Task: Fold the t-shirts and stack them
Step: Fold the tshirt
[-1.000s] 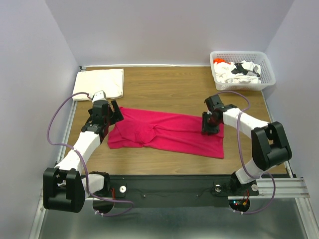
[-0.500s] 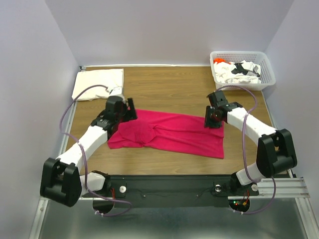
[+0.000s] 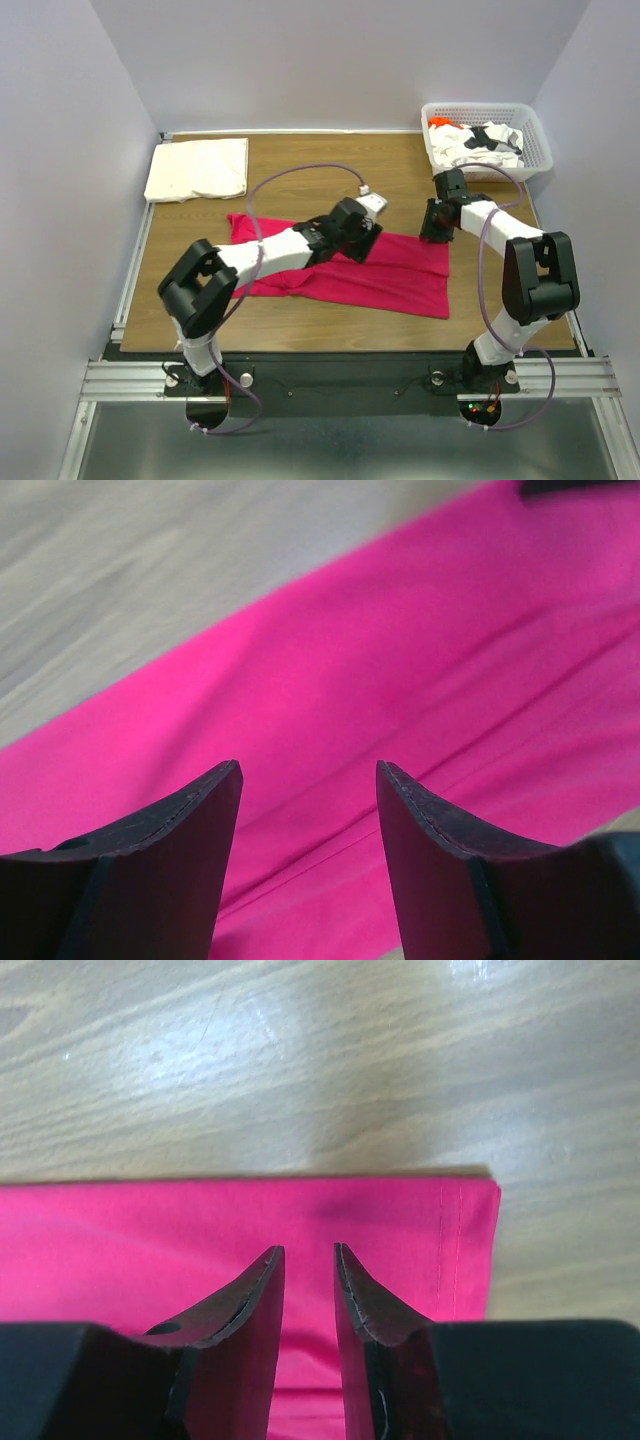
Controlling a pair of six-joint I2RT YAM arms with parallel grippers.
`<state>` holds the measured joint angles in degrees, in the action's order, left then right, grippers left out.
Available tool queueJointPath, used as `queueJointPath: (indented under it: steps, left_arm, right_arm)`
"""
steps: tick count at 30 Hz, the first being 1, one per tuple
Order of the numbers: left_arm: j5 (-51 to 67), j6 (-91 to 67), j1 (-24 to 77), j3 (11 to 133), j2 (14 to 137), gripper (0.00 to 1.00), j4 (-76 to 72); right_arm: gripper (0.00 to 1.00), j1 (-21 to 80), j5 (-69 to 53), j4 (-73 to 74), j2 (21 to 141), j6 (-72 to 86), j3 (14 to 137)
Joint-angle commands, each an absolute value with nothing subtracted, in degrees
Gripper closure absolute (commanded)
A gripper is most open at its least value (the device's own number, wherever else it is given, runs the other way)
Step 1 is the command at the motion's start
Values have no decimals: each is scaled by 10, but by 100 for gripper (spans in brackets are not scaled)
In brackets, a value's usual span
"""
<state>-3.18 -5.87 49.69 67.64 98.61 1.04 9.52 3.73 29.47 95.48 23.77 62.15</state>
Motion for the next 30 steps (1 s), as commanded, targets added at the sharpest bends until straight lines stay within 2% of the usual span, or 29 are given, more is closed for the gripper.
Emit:
queueJointPath:
  steps: [1,8,16,23,24,30]
  left_arm:
    - [-30,25,528,720,1028,32,13]
    - [-17,57,548,758,1080,36,13]
    - [24,62,554,758,1126,51,28]
    - [59,63,555,737,1143,60,44]
    - [66,63,555,730,1143,64,47]
    - [76,60,555,699,1129,66,53]
  right_arm:
    - [68,84,5,250,963,234,635]
    - [68,73,4,239,971,230,628]
    - [68,58,3,227,983,233,620]
    - [69,50,4,218,993,238,606]
    - [69,47,5,217,995,239,606]
    - [69,31,23,202,1015,249,591]
